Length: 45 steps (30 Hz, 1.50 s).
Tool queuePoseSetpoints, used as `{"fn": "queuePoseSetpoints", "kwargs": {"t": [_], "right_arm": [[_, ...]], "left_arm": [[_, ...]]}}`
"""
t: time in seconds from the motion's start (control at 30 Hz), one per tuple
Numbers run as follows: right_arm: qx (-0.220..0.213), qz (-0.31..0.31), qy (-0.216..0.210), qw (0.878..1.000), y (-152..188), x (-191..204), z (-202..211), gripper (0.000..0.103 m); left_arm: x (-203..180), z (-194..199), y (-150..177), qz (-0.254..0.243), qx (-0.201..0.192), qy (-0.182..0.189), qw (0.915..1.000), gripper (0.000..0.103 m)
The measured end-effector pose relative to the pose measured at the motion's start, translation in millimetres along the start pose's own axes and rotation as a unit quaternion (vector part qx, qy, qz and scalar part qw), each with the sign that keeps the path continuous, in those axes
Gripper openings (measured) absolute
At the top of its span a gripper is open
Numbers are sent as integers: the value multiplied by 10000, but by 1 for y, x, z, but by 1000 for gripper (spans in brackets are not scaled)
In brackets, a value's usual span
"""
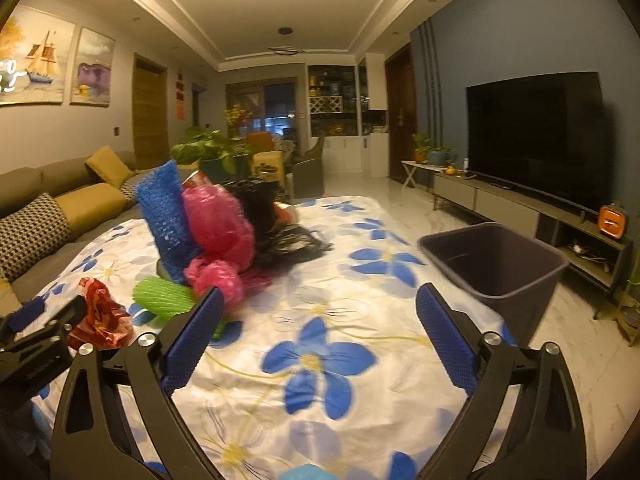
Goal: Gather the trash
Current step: 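Reach the left tool to the red-white snack wrapper and close on it, then drop the wrapper from the left tool into the bin while the right tool grasps a pink bag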
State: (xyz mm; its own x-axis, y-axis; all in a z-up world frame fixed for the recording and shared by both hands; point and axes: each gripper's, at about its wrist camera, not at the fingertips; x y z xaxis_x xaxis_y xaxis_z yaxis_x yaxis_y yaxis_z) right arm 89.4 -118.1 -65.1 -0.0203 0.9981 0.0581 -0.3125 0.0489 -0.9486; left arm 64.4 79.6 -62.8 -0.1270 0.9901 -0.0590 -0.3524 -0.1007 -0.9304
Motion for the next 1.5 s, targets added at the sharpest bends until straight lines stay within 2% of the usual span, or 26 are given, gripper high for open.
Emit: {"fn": "queuePoseSetpoints", "kwargs": {"t": [0.23,0.37,0.5,0.57,0.77,0.87,0.9,1.0,1.13,1.3,1.5], "right_arm": [[-33,92,-358,9993,4,28,-33,88],[-12,138,-549,9984,6,41,-55,83],[119,95,-737,9972,8,49,-76,78],[218,95,-798,9965,9,55,-88,76],[583,54,-958,9937,13,63,-112,60],[740,-21,-1045,9918,14,63,-118,43],[765,-28,-1056,9915,14,63,-119,35],[760,-17,-1075,9913,16,62,-118,22],[647,91,-1043,9924,15,58,-110,13],[412,12,-1037,9937,10,43,-86,9],[183,-85,-994,9948,1,20,-58,8]], "left_arm": [[13,-34,2,133,245,85,9996,73],[16,-47,5,94,366,87,9992,49],[21,-53,5,97,343,158,9992,40],[21,-54,5,119,354,175,9992,31],[23,-57,2,195,327,246,9990,18],[23,-56,0,236,319,292,9988,14],[23,-56,0,252,314,308,9987,13],[23,-50,-3,295,264,331,9987,13],[20,-36,-9,253,94,312,9991,12],[13,-14,-16,152,-218,206,9994,12],[2,2,-24,128,-381,321,9987,12]]}}
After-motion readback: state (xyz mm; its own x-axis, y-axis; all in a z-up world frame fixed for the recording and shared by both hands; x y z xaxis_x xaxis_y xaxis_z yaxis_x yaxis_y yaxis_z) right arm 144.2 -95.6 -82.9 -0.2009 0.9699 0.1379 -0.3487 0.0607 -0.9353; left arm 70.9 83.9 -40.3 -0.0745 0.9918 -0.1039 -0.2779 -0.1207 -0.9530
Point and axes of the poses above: each gripper's, at about its wrist camera, not at the fingertips, and z roughly against the way its jaws point, x to its left, y to its underside, and after that the axes turned 1 degree about -z, right-handed
